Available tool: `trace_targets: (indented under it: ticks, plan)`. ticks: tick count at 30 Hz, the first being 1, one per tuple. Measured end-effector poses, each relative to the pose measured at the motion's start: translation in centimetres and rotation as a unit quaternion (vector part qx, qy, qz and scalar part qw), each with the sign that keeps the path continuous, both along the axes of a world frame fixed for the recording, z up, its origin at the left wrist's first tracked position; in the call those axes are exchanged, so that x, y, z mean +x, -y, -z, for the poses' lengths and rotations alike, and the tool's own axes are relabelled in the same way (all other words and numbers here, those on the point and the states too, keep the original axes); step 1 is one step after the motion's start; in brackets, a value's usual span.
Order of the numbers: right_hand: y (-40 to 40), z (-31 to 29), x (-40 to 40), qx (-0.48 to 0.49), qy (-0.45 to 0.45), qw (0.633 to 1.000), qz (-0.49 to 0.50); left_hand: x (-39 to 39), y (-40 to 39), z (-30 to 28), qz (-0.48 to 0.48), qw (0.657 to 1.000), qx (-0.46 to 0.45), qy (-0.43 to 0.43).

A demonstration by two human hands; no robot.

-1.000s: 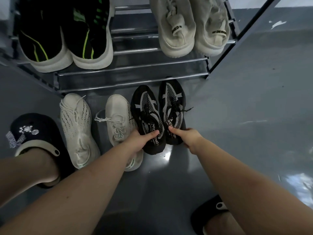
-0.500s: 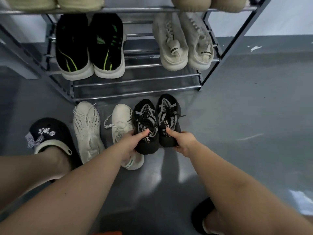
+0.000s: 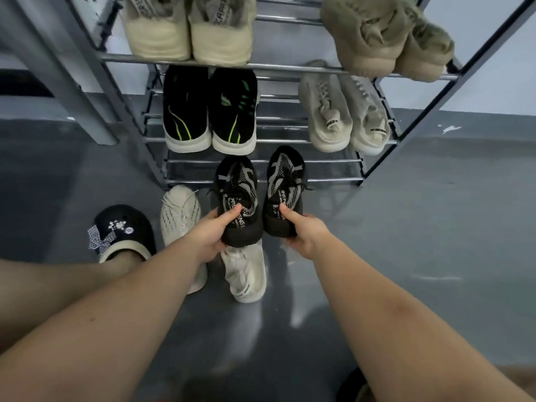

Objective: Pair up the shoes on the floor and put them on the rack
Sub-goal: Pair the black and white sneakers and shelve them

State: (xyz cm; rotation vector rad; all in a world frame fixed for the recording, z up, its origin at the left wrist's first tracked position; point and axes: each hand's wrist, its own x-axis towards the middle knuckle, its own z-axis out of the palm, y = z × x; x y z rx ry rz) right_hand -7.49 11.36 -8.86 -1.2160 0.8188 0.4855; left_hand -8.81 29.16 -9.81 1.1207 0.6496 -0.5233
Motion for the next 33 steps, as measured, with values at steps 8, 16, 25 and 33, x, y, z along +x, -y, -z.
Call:
trace_targets:
  ticks: [8, 16, 25, 33]
  plan:
    - [-3.9, 2.1, 3.2, 0.03, 0.005, 0.999, -0.04, 2.8, -4.5, 1.9, -0.038, 0.999, 0.035, -0.001]
    - [-7.3, 5.0, 6.9, -0.003, 0.009, 0.996, -0.087, 6.0, -8.1, 5.2, -0.031, 0.998, 0.061, 0.0]
    - [-10.2, 7.8, 9.5, -0.047, 0.036, 0.99, -0.131, 7.3, -9.7, 7.4, -0.135, 0.983, 0.126, -0.003]
    - [-10.6, 6.8, 11.3, -0.136, 0.062, 0.957, -0.249, 7.3, -9.2, 6.9, -0.076, 0.967, 0.241, 0.011]
